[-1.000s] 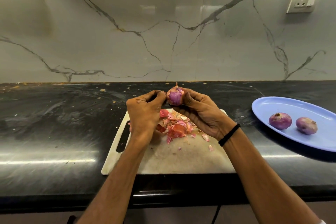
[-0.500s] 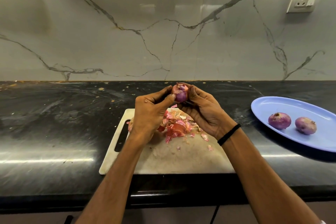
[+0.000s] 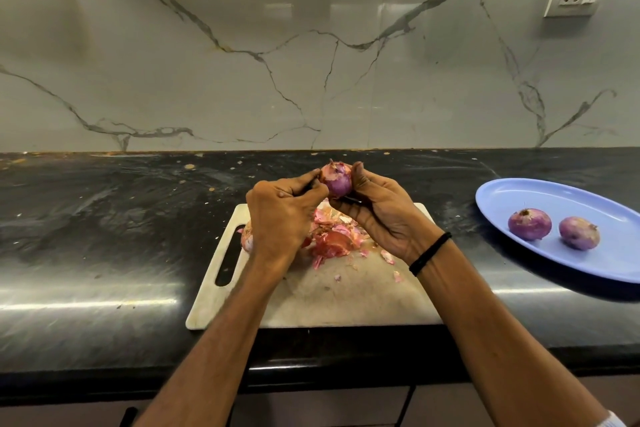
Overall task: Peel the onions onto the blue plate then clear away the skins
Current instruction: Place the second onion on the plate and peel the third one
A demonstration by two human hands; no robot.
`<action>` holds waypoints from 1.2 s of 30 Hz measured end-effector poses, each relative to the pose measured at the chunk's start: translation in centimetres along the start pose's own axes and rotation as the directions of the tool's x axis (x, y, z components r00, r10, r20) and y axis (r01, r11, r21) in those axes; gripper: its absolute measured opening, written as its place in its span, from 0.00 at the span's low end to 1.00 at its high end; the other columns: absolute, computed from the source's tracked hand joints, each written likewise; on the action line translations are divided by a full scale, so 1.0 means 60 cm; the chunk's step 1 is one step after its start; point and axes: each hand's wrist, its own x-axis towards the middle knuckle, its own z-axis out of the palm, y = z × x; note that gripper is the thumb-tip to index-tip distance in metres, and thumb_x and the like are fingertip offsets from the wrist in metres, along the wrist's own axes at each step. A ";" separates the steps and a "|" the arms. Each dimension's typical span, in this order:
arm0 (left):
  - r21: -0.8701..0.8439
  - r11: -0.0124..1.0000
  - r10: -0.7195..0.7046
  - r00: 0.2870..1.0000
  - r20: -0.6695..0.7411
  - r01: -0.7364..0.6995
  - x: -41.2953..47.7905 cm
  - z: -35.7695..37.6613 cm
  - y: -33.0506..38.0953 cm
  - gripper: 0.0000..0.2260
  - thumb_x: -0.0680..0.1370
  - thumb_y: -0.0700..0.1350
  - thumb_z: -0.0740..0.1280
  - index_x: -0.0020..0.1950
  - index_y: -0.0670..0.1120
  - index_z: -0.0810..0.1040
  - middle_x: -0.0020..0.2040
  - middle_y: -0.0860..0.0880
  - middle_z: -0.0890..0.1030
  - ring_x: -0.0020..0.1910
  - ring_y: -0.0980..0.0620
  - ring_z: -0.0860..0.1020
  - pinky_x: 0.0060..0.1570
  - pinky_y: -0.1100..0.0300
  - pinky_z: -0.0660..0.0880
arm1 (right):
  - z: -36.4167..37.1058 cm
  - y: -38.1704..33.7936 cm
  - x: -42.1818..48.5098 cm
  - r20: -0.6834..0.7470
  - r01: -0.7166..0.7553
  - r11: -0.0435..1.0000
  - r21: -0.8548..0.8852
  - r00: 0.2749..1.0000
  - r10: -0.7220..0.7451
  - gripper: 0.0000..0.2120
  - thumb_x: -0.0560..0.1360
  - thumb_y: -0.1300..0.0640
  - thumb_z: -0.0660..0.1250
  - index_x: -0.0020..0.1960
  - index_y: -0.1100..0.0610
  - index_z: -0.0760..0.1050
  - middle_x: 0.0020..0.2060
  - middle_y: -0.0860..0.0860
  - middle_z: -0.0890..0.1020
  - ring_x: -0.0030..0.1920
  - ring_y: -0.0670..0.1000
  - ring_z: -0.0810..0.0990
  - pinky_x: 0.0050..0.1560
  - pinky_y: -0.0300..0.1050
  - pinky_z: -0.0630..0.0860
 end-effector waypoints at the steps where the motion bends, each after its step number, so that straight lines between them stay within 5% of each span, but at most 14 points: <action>1: 0.002 1.000 0.002 1.000 -0.017 -0.002 0.000 -0.001 0.000 0.13 0.72 0.41 0.76 0.55 0.45 0.82 0.44 0.56 0.83 0.39 0.69 0.81 0.41 0.72 0.78 | 0.002 0.001 -0.001 -0.003 -0.011 1.000 0.004 1.000 0.011 0.21 0.82 0.53 0.59 0.64 0.70 0.74 0.55 0.63 0.83 0.51 0.56 0.85 0.48 0.47 0.83; 5: 0.015 1.000 0.004 1.000 -0.018 -0.004 -0.002 0.000 0.001 0.14 0.73 0.41 0.76 0.57 0.43 0.82 0.45 0.57 0.81 0.40 0.72 0.80 0.42 0.73 0.78 | 0.009 0.000 0.000 -0.012 -0.005 1.000 0.010 1.000 0.005 0.21 0.81 0.50 0.59 0.57 0.69 0.77 0.50 0.62 0.84 0.50 0.56 0.85 0.50 0.48 0.83; 9: -0.112 0.990 -0.084 0.996 0.003 0.084 0.000 0.002 0.007 0.12 0.75 0.42 0.74 0.57 0.42 0.83 0.43 0.58 0.83 0.42 0.64 0.83 0.42 0.69 0.79 | 0.009 -0.005 0.003 -0.001 0.016 0.999 0.048 1.000 -0.016 0.23 0.78 0.48 0.61 0.60 0.68 0.76 0.56 0.63 0.82 0.56 0.58 0.83 0.59 0.52 0.80; 20: -0.335 0.900 -0.237 0.958 0.164 0.280 0.006 0.002 0.005 0.12 0.75 0.38 0.73 0.57 0.38 0.83 0.48 0.48 0.87 0.50 0.54 0.85 0.49 0.65 0.80 | 0.011 -0.003 0.005 -0.031 0.046 0.998 0.053 0.999 -0.044 0.22 0.78 0.48 0.62 0.59 0.67 0.77 0.56 0.63 0.83 0.56 0.58 0.83 0.54 0.48 0.82; 28: -0.200 0.964 -0.160 0.983 0.094 0.176 0.006 0.001 -0.002 0.11 0.75 0.40 0.74 0.56 0.41 0.84 0.48 0.48 0.87 0.47 0.56 0.85 0.50 0.61 0.81 | 0.007 -0.002 0.005 -0.015 0.060 0.998 0.006 0.998 -0.060 0.26 0.73 0.49 0.66 0.60 0.69 0.76 0.56 0.64 0.83 0.54 0.57 0.84 0.56 0.49 0.81; 36: -0.014 0.999 -0.045 0.997 0.059 0.046 -0.003 0.004 0.003 0.13 0.73 0.41 0.75 0.57 0.44 0.82 0.42 0.60 0.81 0.38 0.70 0.81 0.41 0.74 0.77 | 0.010 -0.002 -0.003 -0.013 0.045 0.997 -0.058 0.999 -0.046 0.23 0.76 0.53 0.65 0.64 0.69 0.75 0.57 0.65 0.82 0.54 0.58 0.84 0.51 0.46 0.83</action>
